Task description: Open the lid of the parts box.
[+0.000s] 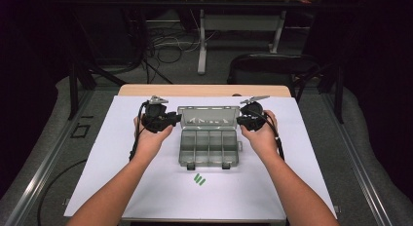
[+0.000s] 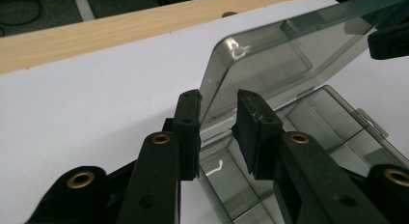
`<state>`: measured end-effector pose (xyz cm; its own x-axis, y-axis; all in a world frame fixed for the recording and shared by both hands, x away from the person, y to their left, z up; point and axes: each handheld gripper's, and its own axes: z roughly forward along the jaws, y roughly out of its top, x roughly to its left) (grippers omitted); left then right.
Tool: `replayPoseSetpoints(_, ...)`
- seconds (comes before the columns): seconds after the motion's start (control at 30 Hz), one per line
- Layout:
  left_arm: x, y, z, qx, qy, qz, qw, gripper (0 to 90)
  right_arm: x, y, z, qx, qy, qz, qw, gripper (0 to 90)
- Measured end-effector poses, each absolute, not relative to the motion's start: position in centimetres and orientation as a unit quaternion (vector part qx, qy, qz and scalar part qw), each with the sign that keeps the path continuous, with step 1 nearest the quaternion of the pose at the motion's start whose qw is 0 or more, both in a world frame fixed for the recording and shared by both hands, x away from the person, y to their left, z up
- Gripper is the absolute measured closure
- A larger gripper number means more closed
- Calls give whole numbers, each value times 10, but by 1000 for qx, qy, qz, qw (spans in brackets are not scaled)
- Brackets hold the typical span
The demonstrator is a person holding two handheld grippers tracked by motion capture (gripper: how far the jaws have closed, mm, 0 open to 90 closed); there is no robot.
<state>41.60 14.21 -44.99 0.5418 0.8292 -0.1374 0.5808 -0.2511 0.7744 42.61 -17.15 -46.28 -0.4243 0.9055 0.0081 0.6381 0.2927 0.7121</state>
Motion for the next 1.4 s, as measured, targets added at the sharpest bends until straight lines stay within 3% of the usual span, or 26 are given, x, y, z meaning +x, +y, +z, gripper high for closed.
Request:
replayPoseSetpoints(0.53,423,138,-479,773,474,155,393,734,427,-171,-463,497,777,329,204,864)
replayPoseSetpoints(1.4,430,134,-486,766,489,150,389,846,428,-172,-464,500,774,331,203,863)
